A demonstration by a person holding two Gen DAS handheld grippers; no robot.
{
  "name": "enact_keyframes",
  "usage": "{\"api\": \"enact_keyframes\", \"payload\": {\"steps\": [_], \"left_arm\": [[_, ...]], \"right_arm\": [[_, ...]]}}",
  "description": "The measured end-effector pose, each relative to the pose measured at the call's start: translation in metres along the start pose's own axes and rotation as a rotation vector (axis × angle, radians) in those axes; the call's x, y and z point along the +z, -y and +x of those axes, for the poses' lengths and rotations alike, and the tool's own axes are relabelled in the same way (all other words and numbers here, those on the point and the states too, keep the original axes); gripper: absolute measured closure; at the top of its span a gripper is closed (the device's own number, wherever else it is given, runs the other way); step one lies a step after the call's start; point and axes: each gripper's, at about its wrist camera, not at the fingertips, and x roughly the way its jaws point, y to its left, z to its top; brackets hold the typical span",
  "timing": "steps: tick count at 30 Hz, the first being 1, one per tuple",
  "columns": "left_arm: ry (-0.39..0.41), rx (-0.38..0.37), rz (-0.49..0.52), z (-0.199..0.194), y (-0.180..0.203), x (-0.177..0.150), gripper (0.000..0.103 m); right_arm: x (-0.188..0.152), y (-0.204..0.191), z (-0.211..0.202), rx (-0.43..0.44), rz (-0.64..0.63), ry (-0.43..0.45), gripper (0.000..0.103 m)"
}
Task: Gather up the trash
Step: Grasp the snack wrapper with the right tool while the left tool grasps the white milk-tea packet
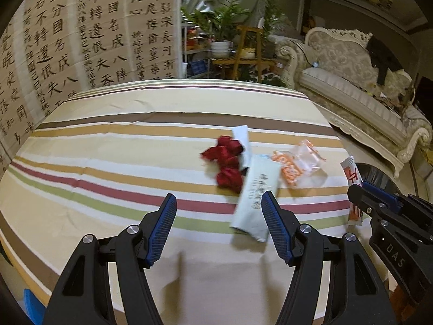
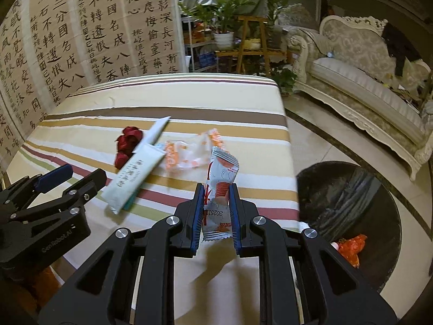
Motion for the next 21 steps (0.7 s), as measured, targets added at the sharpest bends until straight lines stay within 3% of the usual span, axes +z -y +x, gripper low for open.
{"api": "enact_keyframes", "payload": {"steps": [15, 21], "left_arm": [[-0.074, -0.007, 0.051, 0.028, 0.029, 0.003, 0.04], [-0.103, -0.016, 0.063, 0.034, 0.028, 0.001, 0.065]], "right_arm": [[-0.01, 0.038, 0.007, 0.02, 0.069, -0.013, 0.085], [-0.013, 0.042, 0.008, 0.036, 0.082, -0.014, 0.085]]}}
